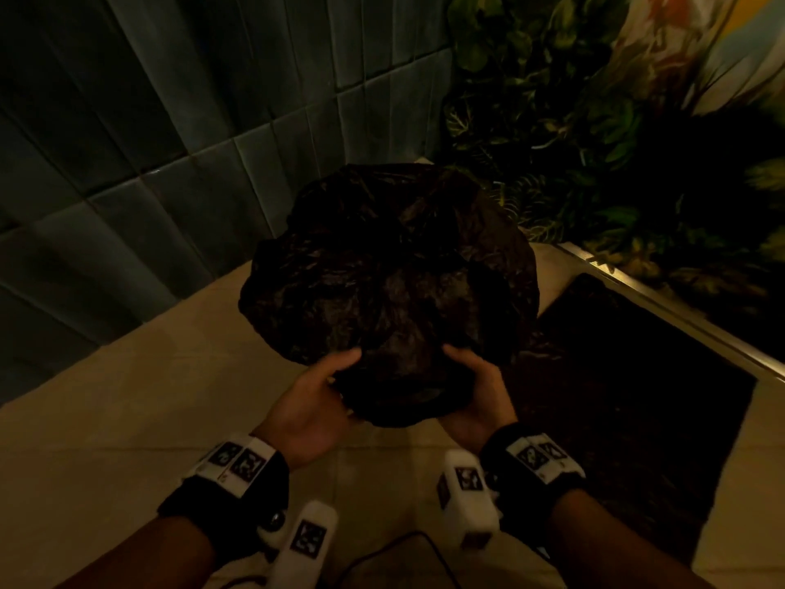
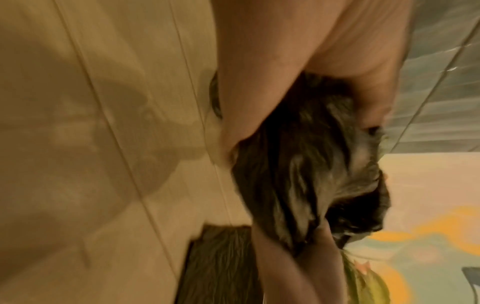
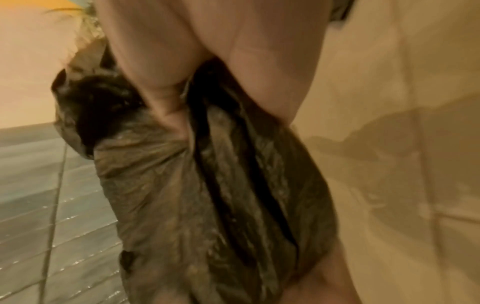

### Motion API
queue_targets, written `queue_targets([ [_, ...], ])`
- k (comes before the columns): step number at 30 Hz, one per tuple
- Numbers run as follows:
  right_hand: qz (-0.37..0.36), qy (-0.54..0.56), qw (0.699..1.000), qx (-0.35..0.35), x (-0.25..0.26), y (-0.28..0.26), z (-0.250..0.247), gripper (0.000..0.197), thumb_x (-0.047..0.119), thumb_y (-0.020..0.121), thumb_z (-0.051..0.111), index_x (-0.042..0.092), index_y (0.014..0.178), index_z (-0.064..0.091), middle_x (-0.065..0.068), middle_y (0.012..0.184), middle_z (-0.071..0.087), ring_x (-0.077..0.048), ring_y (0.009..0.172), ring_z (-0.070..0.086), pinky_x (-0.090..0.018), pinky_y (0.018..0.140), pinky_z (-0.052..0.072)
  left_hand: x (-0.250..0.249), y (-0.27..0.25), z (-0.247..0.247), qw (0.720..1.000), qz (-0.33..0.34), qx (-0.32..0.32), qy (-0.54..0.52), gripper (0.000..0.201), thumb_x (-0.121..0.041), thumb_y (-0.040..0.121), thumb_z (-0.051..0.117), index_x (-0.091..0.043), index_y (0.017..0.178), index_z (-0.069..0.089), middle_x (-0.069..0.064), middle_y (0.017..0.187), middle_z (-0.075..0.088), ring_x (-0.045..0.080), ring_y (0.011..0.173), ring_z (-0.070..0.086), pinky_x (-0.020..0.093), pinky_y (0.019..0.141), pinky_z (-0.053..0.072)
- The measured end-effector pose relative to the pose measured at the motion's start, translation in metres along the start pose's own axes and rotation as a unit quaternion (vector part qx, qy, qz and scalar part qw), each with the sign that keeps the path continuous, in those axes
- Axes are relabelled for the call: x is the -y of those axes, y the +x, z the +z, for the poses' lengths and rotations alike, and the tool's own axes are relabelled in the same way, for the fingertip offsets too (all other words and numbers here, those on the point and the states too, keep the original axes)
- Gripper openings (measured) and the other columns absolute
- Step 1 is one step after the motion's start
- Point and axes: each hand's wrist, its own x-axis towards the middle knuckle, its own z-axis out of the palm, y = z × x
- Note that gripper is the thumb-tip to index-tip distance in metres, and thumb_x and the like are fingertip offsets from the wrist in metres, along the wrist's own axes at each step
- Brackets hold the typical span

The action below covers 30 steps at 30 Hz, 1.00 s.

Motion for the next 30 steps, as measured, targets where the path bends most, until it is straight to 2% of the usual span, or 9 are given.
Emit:
queue_targets([
  [3,0.013,-0.014,1.0,-0.025,0.007,0.004,0.006,0.061,0.004,0.07,0.05,0.005,0.132,0.05,-0.011,0.132,0.054,-0.037,0.113,0.055,-0.044,0.096,0.047,0.006,0.024,0.009,0.998,-0.005,-0.055,-0.01,0.033,-0.013,0.09,0.052,-0.009,0.122,0.061,0.009,0.124,0.065,0.027,0.115,0.059,0.039,0.097,0.047],
  [6,0.0,0.009,1.0,-0.023,0.014,0.005,0.006,0.083,0.004,0.041,0.064,0.007,0.124,0.052,-0.01,0.117,0.051,-0.036,0.103,0.052,-0.041,0.105,0.037,0.009,0.046,0.007,0.99,-0.008,-0.134,-0.033,0.029,0.003,0.086,0.04,-0.003,0.106,0.061,0.013,0.105,0.063,0.026,0.095,0.059,0.033,0.08,0.049],
  [9,-0.003,0.052,0.996,-0.07,0.013,0.008,0.003,0.053,0.02,0.062,0.053,0.009,0.113,0.061,-0.013,0.116,0.061,-0.036,0.107,0.055,-0.043,0.097,0.042,0.007,0.057,0.004,0.986,-0.001,-0.141,-0.09,0.026,0.002,0.085,0.039,-0.008,0.093,0.062,0.014,0.104,0.061,0.027,0.096,0.057,0.035,0.085,0.049],
  [14,-0.03,-0.067,0.974,-0.214,-0.014,0.004,-0.011,0.065,0.056,0.079,0.056,0.033,0.137,0.038,-0.003,0.137,0.048,-0.026,0.114,0.052,-0.039,0.076,0.045,-0.007,0.057,0.018,0.977,0.028,-0.132,-0.166,0.045,-0.038,0.101,0.027,-0.016,0.131,0.052,0.012,0.128,0.058,0.032,0.114,0.055,0.042,0.085,0.049],
  [18,-0.047,-0.047,0.996,-0.059,-0.023,-0.009,0.003,0.049,0.053,0.079,0.063,0.032,0.123,0.057,-0.003,0.126,0.062,-0.031,0.114,0.058,-0.045,0.083,0.053,-0.013,0.056,0.017,0.976,0.043,-0.138,-0.161,0.052,-0.042,0.1,0.022,-0.016,0.141,0.041,0.014,0.145,0.044,0.034,0.132,0.041,0.049,0.111,0.033],
  [21,-0.048,-0.049,0.998,0.013,-0.018,0.004,0.022,0.05,0.035,0.084,0.065,0.018,0.13,0.056,-0.008,0.129,0.063,-0.031,0.119,0.058,-0.051,0.097,0.048,-0.014,0.055,0.024,0.977,0.054,-0.134,-0.155,0.051,-0.041,0.101,0.022,-0.013,0.137,0.046,0.015,0.126,0.057,0.032,0.123,0.05,0.045,0.097,0.045],
  [24,-0.077,0.006,0.997,-0.025,-0.005,0.02,0.029,0.041,0.006,0.087,0.051,0.005,0.128,0.055,-0.012,0.124,0.063,-0.028,0.099,0.066,-0.038,0.083,0.056,-0.014,0.054,0.025,0.98,0.06,-0.118,-0.151,0.048,-0.041,0.1,0.023,-0.017,0.125,0.056,0.009,0.109,0.066,0.029,0.107,0.059,0.038,0.074,0.056],
  [26,-0.083,0.022,0.996,-0.028,0.004,0.024,0.028,0.034,-0.004,0.084,0.036,0.008,0.104,0.061,-0.006,0.093,0.068,-0.019,0.074,0.066,-0.03,0.066,0.054,-0.011,0.055,0.018,0.981,0.057,-0.146,-0.115,0.038,-0.027,0.098,0.028,-0.017,0.109,0.063,0.008,0.107,0.066,0.027,0.098,0.06,0.035,0.071,0.055],
  [30,-0.095,0.087,0.99,-0.053,0.009,0.032,0.028,0.032,-0.01,0.063,0.029,0.013,0.072,0.049,-0.005,0.079,0.055,-0.027,0.08,0.053,-0.033,0.078,0.047,0.0,0.041,0.002,0.983,0.04,-0.176,-0.03,0.024,0.006,0.06,0.036,-0.016,0.049,0.038,0.001,0.076,0.047,0.024,0.079,0.05,0.035,0.08,0.047],
])
